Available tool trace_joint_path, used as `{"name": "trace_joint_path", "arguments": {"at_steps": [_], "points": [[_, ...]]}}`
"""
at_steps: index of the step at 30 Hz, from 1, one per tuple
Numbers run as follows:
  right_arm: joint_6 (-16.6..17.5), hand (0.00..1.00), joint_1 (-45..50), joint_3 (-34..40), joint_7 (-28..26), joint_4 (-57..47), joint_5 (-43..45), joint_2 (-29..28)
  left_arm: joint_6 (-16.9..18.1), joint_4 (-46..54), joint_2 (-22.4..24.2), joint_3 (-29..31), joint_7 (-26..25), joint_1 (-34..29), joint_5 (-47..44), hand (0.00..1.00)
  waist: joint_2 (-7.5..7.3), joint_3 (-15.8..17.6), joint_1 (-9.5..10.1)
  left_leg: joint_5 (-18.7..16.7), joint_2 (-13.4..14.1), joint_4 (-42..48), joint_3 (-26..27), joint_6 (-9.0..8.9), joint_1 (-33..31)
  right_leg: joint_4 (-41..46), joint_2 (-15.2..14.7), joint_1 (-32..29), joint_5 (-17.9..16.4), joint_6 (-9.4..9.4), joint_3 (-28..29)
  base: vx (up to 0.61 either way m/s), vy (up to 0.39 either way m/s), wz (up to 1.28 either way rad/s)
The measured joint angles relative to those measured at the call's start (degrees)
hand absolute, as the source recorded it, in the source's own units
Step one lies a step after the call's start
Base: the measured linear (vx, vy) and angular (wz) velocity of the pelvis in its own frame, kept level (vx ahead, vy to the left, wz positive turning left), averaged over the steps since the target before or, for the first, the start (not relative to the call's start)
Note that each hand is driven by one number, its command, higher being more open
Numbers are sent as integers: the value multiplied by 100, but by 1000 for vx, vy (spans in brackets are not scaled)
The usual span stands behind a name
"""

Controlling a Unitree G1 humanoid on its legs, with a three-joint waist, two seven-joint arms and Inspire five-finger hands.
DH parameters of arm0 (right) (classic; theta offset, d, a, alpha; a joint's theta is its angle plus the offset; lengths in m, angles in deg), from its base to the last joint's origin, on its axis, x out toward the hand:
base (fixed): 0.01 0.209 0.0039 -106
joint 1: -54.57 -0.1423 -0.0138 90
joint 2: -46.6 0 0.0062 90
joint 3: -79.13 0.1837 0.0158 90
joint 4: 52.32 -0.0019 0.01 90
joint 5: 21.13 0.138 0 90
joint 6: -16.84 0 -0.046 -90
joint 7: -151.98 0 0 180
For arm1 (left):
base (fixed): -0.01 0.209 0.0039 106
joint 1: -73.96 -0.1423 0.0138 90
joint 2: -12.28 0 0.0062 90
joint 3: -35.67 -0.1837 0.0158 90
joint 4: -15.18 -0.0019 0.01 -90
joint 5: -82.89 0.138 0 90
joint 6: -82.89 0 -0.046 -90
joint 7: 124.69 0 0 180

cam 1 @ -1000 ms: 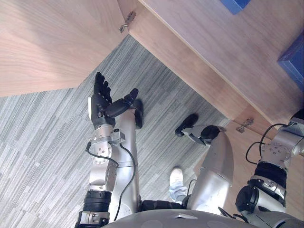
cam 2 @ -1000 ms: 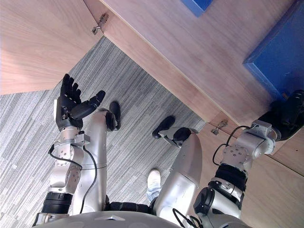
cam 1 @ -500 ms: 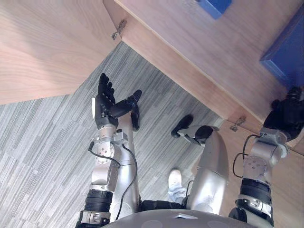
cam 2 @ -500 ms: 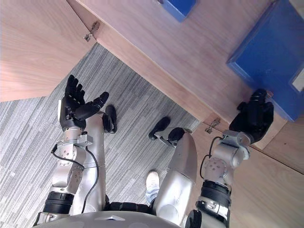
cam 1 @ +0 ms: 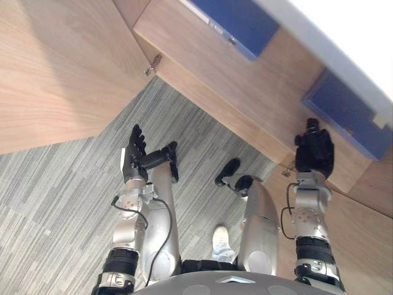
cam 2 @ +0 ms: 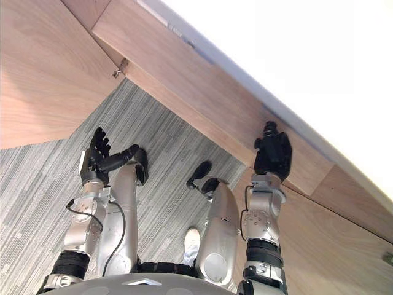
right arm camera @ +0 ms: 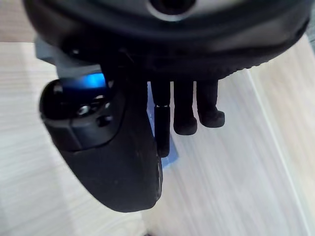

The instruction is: Walk over to the cabinet, pick up the folder, carry it to the office cabinet, place the folder inside the office cabinet, then close the office cabinet door

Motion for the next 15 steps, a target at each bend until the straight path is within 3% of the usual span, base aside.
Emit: {"name": "trace_joint_path", "arguments": {"at_steps": [4, 9, 15], "points": [[-138, 0, 60, -147, -126, 765, -215, 18, -4, -278, -253, 81, 139, -385, 32, 100, -221, -219, -81, 320, -130, -894, 177, 11, 719, -1013, 225, 626, 446, 96, -24, 87, 17, -2], [-258, 0, 374, -461, -486, 1266, -591, 87, -10, -628, -382, 177, 263, -709, 157, 100, -347, -604, -160, 565, -238, -1631, 271, 14, 1358, -2053, 452, 1333, 908, 187, -121, 65, 11, 2], [-509, 0, 711, -989, -843, 1721, -1110, 259, -7, -861, -395, 188, 368, -920, 444, 100, -355, -948, -144, 740, -357, -2141, 329, 13, 1926, -2830, 580, 1966, 1224, 254, -215, 37, -9, 4]]}}
